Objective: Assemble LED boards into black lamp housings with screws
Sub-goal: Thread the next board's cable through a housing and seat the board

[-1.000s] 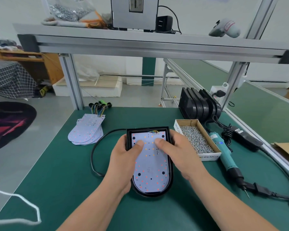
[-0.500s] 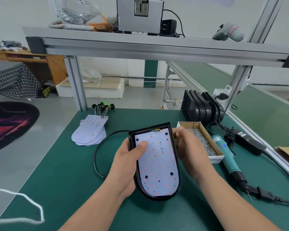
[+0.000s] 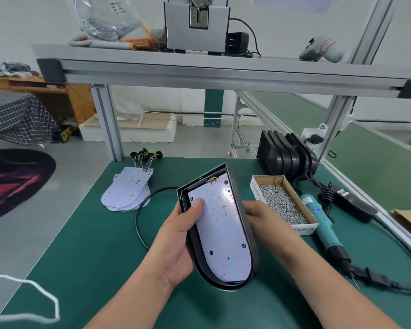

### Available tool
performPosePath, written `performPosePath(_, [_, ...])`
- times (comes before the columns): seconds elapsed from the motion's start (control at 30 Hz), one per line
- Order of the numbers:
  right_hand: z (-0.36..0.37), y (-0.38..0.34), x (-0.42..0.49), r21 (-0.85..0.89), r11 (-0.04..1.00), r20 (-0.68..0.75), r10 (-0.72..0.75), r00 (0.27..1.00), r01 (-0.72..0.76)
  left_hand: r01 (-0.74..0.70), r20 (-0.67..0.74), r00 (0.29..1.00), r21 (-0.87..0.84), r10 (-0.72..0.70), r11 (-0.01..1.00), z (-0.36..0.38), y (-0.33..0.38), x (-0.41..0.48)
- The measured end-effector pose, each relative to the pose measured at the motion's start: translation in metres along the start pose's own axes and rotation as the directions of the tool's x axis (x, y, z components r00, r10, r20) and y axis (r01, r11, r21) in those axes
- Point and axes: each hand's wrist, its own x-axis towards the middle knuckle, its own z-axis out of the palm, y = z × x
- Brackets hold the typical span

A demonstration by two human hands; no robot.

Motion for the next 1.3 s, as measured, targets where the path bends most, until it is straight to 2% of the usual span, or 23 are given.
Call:
performPosePath(0.07, [0.001,-0.001,0.001,-0.123,0.992,-0.039,-0.011,0.999,0.006,-0.009,0.005,1.000,-0.020,0.009,1.000,0.000,0.000,0.000])
performPosePath(0.3, [0.006,-0.001,-0.005,-0.362,0.930,-0.112,-0.115,0.987,0.067,0.015,0.038,0.999,0.047,-0.016,0.999,-0.002,0.001,0.001])
performPosePath(0.33, [0.005,-0.005,-0.006,-0.378,0.922,-0.117,-0.136,0.984,0.083,0.017,0.050,0.999,0.060,-0.020,0.998,-0.004,0.001,0.000])
performPosePath(0.43, [0.004,-0.019,-0.008,-0.255,0.965,-0.130,-0.099,0.987,0.063,0.019,0.087,0.996,0.085,-0.027,0.996,-0.006,0.002,0.001])
performPosePath(0.5, [0.001,-0.019,-0.008,-0.317,0.946,-0.116,-0.115,0.987,0.073,0.026,0.140,0.989,0.089,-0.039,0.996,-0.005,0.001,0.000])
performPosePath(0.57, [-0.003,-0.015,-0.007,-0.527,0.844,-0.094,-0.171,0.981,0.097,0.038,0.178,0.983,0.080,-0.052,0.996,-0.003,-0.001,-0.001])
performPosePath(0.63, [-0.004,-0.013,-0.005,-0.759,0.641,-0.048,-0.230,0.972,0.114,0.044,0.183,0.982,0.074,-0.057,0.996,-0.002,-0.003,-0.001])
performPosePath(0.67, [-0.004,-0.014,-0.003,-0.815,0.570,-0.036,-0.234,0.972,0.107,0.044,0.177,0.983,0.072,-0.056,0.996,-0.003,-0.003,0.000])
performPosePath(0.7, [-0.004,-0.014,-0.003,-0.835,0.541,-0.036,-0.239,0.970,0.102,0.043,0.179,0.982,0.070,-0.055,0.997,-0.004,-0.002,0.001])
performPosePath(0.77, [-0.008,-0.012,-0.003,-0.792,0.595,-0.047,-0.284,0.958,0.137,0.048,0.191,0.980,0.070,-0.060,0.996,-0.005,0.001,0.003])
performPosePath(0.83, [-0.013,-0.006,-0.005,-0.621,0.765,-0.054,-0.259,0.964,0.170,0.070,0.221,0.973,0.009,-0.070,0.998,-0.004,0.003,0.005])
performPosePath(0.9, [-0.017,-0.003,-0.006,-0.427,0.881,0.032,-0.212,0.977,0.205,0.125,0.229,0.969,-0.116,-0.096,0.985,-0.003,0.009,-0.004])
performPosePath(0.97, [-0.021,-0.001,-0.008,-0.244,0.942,0.133,-0.202,0.970,0.230,0.039,0.155,0.987,-0.043,-0.032,0.998,-0.002,0.011,-0.002])
performPosePath(1.0, [-0.025,-0.001,-0.008,-0.175,0.957,0.166,-0.204,0.965,0.232,0.043,0.175,0.984,-0.020,-0.039,0.999,-0.004,0.001,0.004])
performPosePath(1.03, [-0.029,-0.001,-0.008,-0.151,0.960,0.183,-0.209,0.961,0.237,0.059,0.132,0.989,0.022,-0.062,0.998,-0.009,-0.002,0.006])
performPosePath(1.17, [-0.034,-0.001,-0.007,-0.289,0.906,0.146,-0.278,0.949,0.309,0.069,0.123,0.990,-0.003,-0.068,0.998,-0.009,-0.001,0.004])
performPosePath(1.3, [-0.030,-0.005,-0.007,-0.547,0.786,0.066,-0.302,0.951,0.288,0.088,0.135,0.987,0.016,-0.089,0.996,-0.003,0.000,0.002])
